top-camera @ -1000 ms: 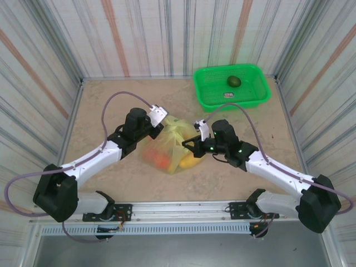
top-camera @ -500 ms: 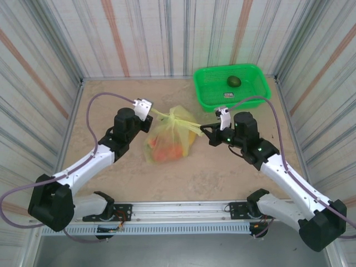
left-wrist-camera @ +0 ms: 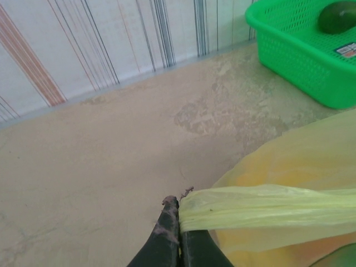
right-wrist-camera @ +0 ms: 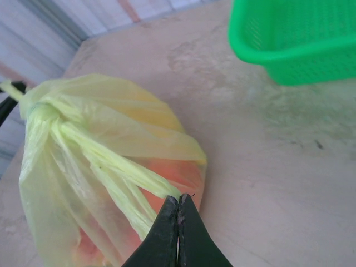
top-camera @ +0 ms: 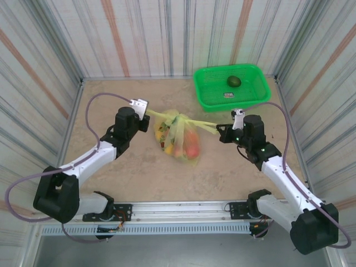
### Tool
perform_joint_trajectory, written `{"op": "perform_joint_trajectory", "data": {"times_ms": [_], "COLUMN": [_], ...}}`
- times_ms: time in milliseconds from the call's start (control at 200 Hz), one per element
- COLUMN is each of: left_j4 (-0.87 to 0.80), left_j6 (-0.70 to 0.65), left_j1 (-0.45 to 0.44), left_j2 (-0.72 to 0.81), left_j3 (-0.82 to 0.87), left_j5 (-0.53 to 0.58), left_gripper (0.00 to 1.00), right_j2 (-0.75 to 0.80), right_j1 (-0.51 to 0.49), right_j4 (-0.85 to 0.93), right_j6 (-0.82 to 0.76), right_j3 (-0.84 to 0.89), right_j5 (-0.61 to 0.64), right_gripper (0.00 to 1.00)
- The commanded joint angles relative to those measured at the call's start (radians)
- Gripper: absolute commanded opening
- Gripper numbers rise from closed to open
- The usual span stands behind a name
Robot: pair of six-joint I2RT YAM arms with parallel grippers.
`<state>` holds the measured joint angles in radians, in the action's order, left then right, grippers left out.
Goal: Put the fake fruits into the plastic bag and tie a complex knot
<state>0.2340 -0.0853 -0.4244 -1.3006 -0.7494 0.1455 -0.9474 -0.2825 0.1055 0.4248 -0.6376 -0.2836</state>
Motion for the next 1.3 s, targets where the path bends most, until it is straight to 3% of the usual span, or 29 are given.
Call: {"op": "perform_joint_trajectory", "data": {"times_ms": [0, 155, 321, 491, 651, 842, 947, 1017, 1152, 1192, 1292], "left_j4": [-0.001, -0.033, -0.055, -0.067, -0.087, -0.058, -0.004, 0.022, -0.042, -0.061, -0.08], "left_j6": [0.069, 0.084, 0.111, 0.124, 0.113, 0.08, 0.016, -0.063, -0.109, -0.097, -0.095], "left_j1": [0.088, 0.117, 0.152, 0.179, 0.182, 0.157, 0.109, 0.043, -0.007, -0.008, -0.03], "left_j2": [-0.007, -0.043, -0.069, -0.086, -0.101, -0.1, -0.112, -0.111, -0.094, -0.079, -0.024], "left_j3": [-0.007, -0.019, -0.015, -0.009, -0.019, -0.015, -0.02, -0.019, -0.041, -0.044, -0.033], "left_j5": [0.205, 0.239, 0.284, 0.333, 0.342, 0.282, 0.077, 0.034, -0.003, -0.01, -0.014], "left_gripper": [0.0, 0.0, 0.0, 0.0, 0.0, 0.0, 0.0, 0.0, 0.0, 0.1, 0.56], "right_j2": [0.02, 0.053, 0.077, 0.083, 0.032, -0.026, -0.034, -0.037, -0.123, -0.13, -0.111], "right_j1": [0.104, 0.145, 0.173, 0.262, 0.269, 0.257, 0.205, 0.147, 0.095, 0.091, 0.083], "right_j4": [0.003, -0.074, -0.091, -0.099, -0.106, -0.142, -0.193, -0.18, -0.118, -0.102, -0.056], "right_j6": [0.094, 0.195, 0.178, 0.195, 0.171, 0.152, 0.13, 0.089, 0.059, 0.058, 0.035], "right_j3": [0.053, 0.155, 0.214, 0.253, 0.241, 0.201, 0.171, 0.124, 0.023, 0.005, -0.018], "right_j5": [0.188, 0.319, 0.467, 0.485, 0.481, 0.318, 0.23, 0.214, 0.119, 0.094, 0.088], "right_gripper": [0.0, 0.0, 0.0, 0.0, 0.0, 0.0, 0.0, 0.0, 0.17, 0.21, 0.4]}}
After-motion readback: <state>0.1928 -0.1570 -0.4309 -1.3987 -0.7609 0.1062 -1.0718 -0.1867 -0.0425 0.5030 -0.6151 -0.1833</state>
